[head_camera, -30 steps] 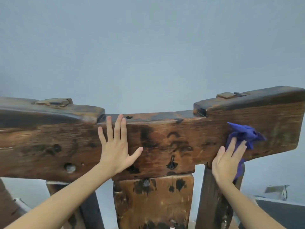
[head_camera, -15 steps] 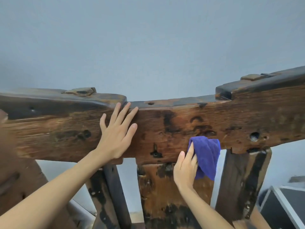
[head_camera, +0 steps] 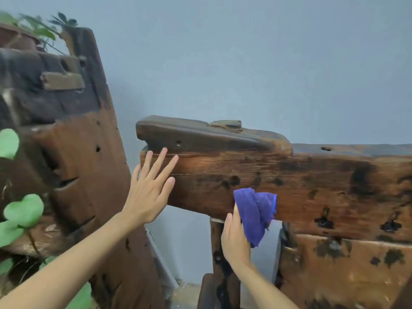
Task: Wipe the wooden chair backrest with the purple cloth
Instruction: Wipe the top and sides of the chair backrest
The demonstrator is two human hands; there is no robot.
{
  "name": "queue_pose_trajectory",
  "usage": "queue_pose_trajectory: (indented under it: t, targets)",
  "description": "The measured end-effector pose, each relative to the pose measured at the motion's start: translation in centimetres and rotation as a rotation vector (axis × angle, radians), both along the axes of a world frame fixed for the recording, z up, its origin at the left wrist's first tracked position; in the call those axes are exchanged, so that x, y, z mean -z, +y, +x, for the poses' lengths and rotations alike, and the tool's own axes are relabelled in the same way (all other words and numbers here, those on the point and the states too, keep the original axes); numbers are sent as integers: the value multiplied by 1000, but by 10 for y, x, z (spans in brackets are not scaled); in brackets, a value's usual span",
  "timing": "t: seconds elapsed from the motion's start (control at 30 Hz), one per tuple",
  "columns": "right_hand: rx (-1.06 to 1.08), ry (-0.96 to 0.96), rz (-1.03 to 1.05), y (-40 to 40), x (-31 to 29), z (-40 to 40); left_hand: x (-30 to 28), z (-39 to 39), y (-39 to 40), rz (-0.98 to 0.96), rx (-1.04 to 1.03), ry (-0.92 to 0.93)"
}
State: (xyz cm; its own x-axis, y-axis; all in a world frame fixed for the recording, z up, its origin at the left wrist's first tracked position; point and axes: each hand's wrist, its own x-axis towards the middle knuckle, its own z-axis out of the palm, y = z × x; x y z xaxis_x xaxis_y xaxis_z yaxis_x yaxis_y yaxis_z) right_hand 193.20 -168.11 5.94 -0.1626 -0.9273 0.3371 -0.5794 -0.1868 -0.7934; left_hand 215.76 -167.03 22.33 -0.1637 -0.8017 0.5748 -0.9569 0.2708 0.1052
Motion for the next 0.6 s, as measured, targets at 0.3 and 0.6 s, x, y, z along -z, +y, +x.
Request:
queue_pose_trajectory:
  t: [0.3,0.6]
  targets:
    - [-298,824,-470,-29,-43,88,7,48,-4,-37,210,3]
    - [-362,1353,-437,-36,-62,-42,13,-55,-26,-130,359,-47]
